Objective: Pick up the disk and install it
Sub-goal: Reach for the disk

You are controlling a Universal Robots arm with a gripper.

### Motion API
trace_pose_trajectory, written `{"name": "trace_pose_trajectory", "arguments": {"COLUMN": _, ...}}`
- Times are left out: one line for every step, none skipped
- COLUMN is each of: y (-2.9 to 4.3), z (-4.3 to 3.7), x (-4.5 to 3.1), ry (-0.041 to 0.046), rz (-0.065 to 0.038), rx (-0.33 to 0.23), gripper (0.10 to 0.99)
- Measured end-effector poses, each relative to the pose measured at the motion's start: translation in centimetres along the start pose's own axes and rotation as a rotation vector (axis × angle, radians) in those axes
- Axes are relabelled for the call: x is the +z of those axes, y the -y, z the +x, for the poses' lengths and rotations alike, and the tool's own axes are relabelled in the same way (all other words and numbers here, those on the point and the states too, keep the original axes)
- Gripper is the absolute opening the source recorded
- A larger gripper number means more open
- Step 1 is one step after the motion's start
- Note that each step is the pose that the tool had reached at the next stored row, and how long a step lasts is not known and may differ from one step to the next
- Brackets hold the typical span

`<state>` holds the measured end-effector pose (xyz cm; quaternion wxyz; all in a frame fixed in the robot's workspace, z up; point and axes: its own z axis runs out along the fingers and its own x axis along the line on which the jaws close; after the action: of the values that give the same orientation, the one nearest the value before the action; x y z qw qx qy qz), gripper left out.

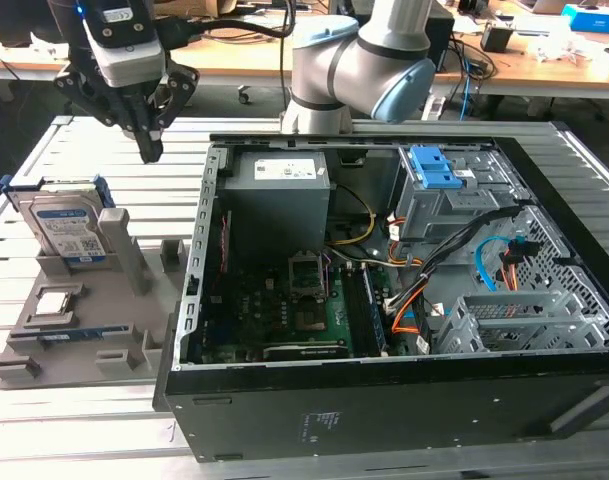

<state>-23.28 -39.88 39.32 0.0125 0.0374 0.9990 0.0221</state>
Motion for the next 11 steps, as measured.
{"name": "trace_pose_trajectory", "arguments": {"y": 0.01, "z": 0.16, "x": 0.00, "ry": 0.0000, "rz": 0.000, "rx": 0.000, "gripper": 0.106}}
{"name": "trace_pose_trajectory", "arguments": {"y": 0.03, "z": 0.35, "x": -0.01, "ry": 0.0000, "rz": 0.000, "rx": 0.000, "gripper": 0.106}}
{"name": "trace_pose_trajectory", "arguments": {"y": 0.04, "z": 0.53, "x": -0.01, "ry": 0.0000, "rz": 0.000, "rx": 0.000, "gripper": 0.106}}
{"name": "trace_pose_trajectory", "arguments": {"y": 0.05, "z": 0.66, "x": -0.02, "ry": 0.0000, "rz": 0.000, "rx": 0.000, "gripper": 0.106}}
{"name": "trace_pose_trajectory", "arguments": {"y": 0.06, "z": 0.80, "x": -0.02, "ry": 0.0000, "rz": 0.000, "rx": 0.000, "gripper": 0.106}}
{"name": "trace_pose_trajectory", "arguments": {"y": 0.07, "z": 0.93, "x": -0.02, "ry": 0.0001, "rz": 0.000, "rx": 0.000, "gripper": 0.106}}
{"name": "trace_pose_trajectory", "arguments": {"y": 0.08, "z": 1.05, "x": -0.03, "ry": 0.0000, "rz": 0.000, "rx": 0.000, "gripper": 0.106}}
{"name": "trace_pose_trajectory", "arguments": {"y": 0.10, "z": 1.31, "x": -0.04, "ry": 0.0000, "rz": 0.000, "rx": 0.000, "gripper": 0.106}}
{"name": "trace_pose_trajectory", "arguments": {"y": 0.11, "z": 1.47, "x": -0.04, "ry": 0.0000, "rz": 0.000, "rx": 0.000, "gripper": 0.106}}
{"name": "trace_pose_trajectory", "arguments": {"y": 0.13, "z": 1.73, "x": -0.05, "ry": 0.0000, "rz": 0.000, "rx": 0.000, "gripper": 0.106}}
{"name": "trace_pose_trajectory", "arguments": {"y": 0.15, "z": 2.01, "x": -0.06, "ry": -0.0001, "rz": 0.000, "rx": 0.000, "gripper": 0.106}}
